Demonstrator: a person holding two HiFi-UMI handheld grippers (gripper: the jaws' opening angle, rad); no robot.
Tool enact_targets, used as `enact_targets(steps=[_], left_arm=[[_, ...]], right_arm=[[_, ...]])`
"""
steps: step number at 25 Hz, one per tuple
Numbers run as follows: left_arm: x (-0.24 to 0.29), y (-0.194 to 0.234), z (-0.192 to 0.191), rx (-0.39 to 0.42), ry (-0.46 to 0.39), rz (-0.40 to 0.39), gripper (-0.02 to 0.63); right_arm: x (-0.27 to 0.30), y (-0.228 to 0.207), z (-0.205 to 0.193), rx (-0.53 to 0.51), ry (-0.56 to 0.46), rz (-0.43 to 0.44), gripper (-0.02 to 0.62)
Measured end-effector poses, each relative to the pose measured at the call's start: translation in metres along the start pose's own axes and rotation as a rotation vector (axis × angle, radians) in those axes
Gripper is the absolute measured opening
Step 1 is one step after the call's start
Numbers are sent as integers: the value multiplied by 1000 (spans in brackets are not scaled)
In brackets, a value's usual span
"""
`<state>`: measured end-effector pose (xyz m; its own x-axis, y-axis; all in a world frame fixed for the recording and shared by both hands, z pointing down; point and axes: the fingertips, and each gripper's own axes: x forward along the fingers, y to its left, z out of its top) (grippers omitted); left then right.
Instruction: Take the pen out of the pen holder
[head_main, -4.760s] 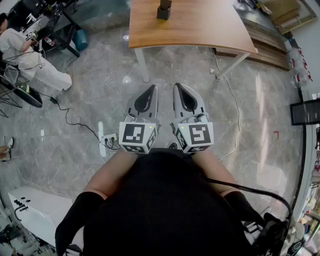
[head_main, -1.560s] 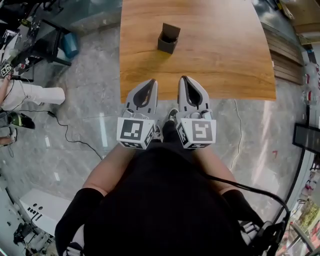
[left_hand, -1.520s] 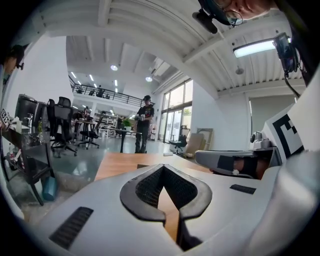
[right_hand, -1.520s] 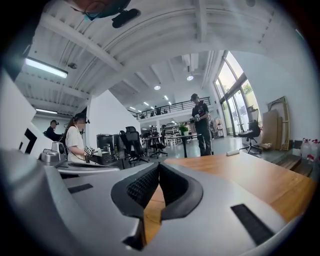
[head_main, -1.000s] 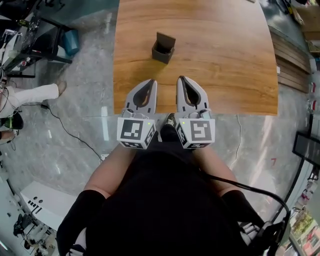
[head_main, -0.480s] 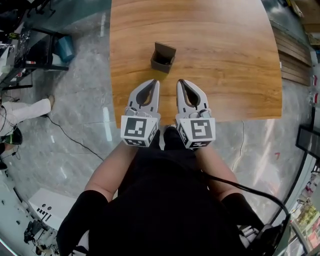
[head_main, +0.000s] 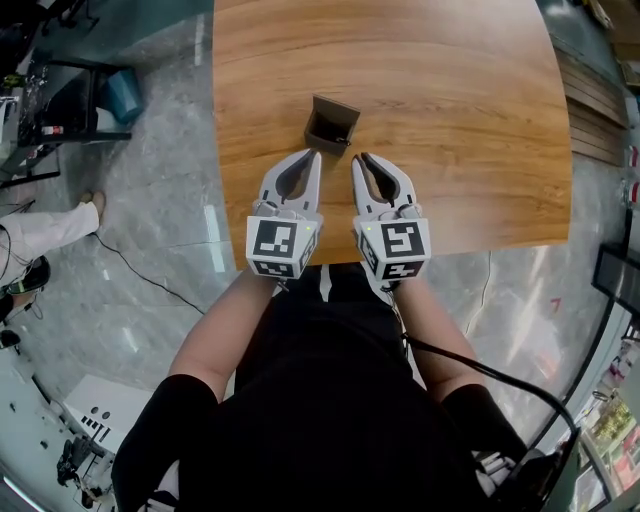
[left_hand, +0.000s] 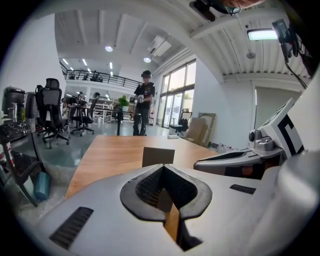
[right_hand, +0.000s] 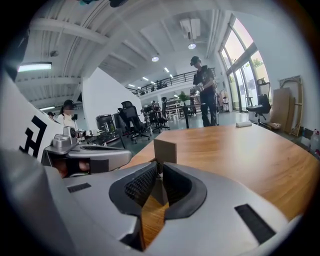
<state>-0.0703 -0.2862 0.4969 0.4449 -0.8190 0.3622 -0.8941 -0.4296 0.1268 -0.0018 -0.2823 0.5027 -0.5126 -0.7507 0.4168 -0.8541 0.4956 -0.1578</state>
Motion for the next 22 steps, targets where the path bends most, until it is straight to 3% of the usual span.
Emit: enact_targets(steps=[11, 22], left_arm=[[35, 16, -13, -8, 39, -12, 0], [41, 27, -20, -15, 51, -9, 0]], right_arm=[[38, -2, -12, 39, 57, 48, 34], [53, -6, -10, -18, 52, 6, 34]])
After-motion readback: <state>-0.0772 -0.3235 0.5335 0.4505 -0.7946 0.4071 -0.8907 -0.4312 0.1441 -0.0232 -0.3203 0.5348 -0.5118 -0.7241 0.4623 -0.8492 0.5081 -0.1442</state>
